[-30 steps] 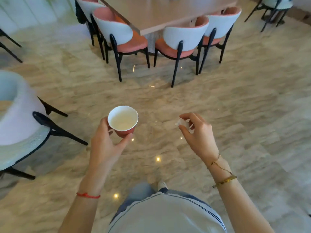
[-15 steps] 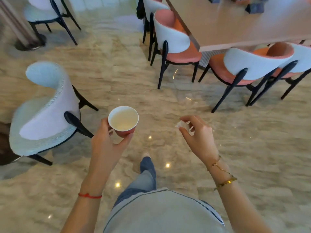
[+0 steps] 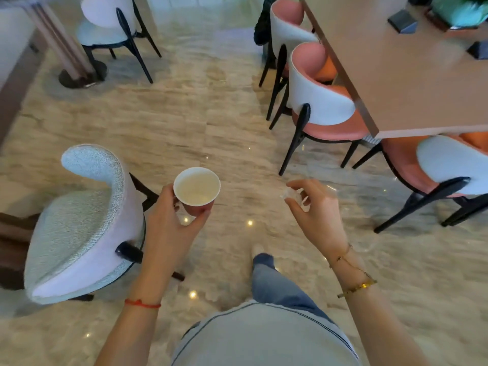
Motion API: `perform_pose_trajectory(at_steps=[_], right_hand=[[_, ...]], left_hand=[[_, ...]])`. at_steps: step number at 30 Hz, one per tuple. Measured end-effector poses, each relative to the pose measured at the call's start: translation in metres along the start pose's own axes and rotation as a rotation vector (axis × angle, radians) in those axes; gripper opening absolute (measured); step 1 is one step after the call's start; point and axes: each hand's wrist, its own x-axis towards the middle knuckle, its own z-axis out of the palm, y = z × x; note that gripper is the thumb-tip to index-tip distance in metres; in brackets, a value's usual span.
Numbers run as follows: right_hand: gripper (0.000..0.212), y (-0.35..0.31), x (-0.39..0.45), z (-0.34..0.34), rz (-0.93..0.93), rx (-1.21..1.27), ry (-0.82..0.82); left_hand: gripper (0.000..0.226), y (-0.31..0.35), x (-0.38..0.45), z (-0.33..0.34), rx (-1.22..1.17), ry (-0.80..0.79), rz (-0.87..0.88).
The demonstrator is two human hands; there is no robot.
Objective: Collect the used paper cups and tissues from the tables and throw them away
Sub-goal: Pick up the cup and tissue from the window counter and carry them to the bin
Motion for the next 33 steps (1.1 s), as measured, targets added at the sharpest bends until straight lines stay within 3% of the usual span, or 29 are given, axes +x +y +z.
perform_pose_trajectory(at_steps=[16,23,33], right_hand=[[0.026,0.003,0.452,0.128,-0.138,0.045,-0.092],[0.024,0.003,0.608,0.193,-0.145,0.042,-0.125],[0.025,-0.015,0.857,0.277,-0.113,0.040,-0.057]], left_hand=[[0.066,-0.029,0.420,0.031,0.019,0.122,-0.048],[0.060,-0.059,0.582,0.037,0.018,0.153,-0.073],[0.059,-0.089,0.867,0.045,0.006,0.098,0.054]])
